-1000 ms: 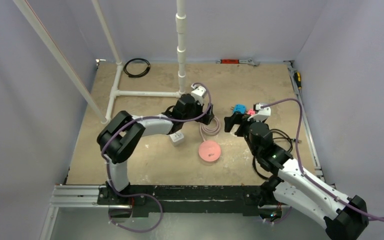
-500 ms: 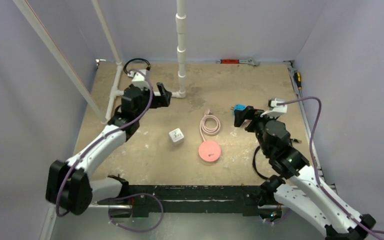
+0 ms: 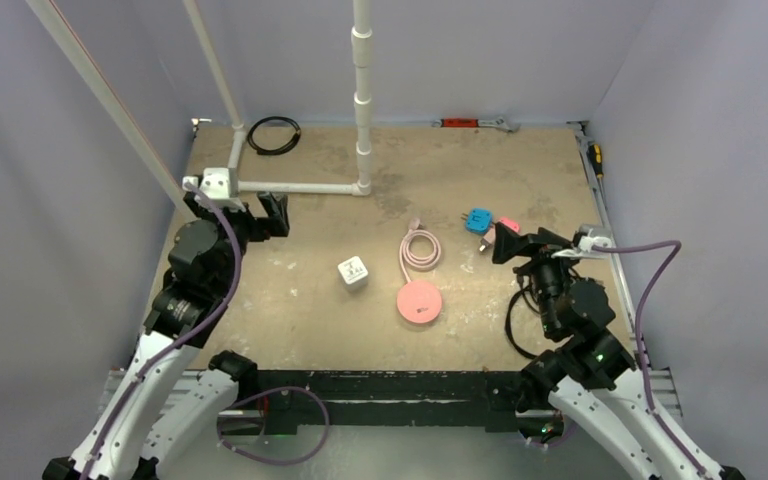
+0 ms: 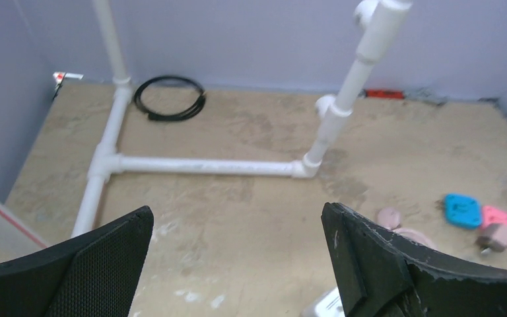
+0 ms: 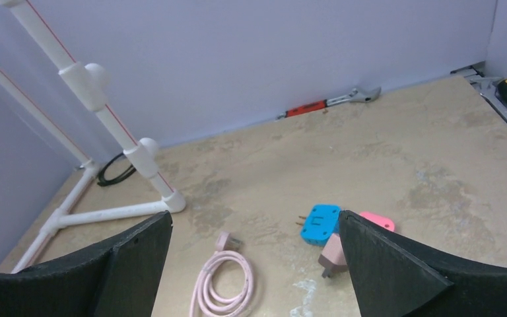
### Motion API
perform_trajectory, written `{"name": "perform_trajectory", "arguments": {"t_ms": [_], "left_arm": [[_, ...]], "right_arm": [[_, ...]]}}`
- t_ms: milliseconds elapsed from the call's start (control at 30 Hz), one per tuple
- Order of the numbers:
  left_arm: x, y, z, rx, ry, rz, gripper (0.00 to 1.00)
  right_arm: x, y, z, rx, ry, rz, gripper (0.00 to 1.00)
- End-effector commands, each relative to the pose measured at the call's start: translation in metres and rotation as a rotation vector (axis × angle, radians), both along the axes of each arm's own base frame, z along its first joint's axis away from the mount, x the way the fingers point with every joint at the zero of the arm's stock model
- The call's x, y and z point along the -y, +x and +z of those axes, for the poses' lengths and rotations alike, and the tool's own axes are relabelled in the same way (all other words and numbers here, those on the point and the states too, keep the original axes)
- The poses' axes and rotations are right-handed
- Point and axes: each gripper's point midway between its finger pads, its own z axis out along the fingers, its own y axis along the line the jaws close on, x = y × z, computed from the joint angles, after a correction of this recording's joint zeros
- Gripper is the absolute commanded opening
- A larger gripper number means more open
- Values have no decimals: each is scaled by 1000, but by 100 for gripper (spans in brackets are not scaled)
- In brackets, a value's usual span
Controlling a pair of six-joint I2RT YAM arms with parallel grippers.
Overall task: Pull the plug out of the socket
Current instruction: Reset both arms
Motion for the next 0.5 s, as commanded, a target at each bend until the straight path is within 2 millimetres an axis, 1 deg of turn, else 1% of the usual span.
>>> {"name": "perform_trajectory", "arguments": {"t_ms": [0,67,167,333,400,467], "left_arm": [[-23,-4,-47,-132,146,90,99],[-25,-5,-48,-135,161,97,99],[-17,-7,-44,-108,156,46,99],[-16,-11,-39,-77,152,29,98],[-12,-12,-39,-72,153,1,94],[-12,-12,-41,-77,153,0,93]], "right_arm": [[9,7,-3,2,-27,-70,99],[9,7,-3,-4,-30,-70,99],[9,6,0,1,-19,-67,99],[6,4,0,7,0,-47,99],[5,4,0,4,-2,-41,99],[5,4,2,5,1,-37,99]]}}
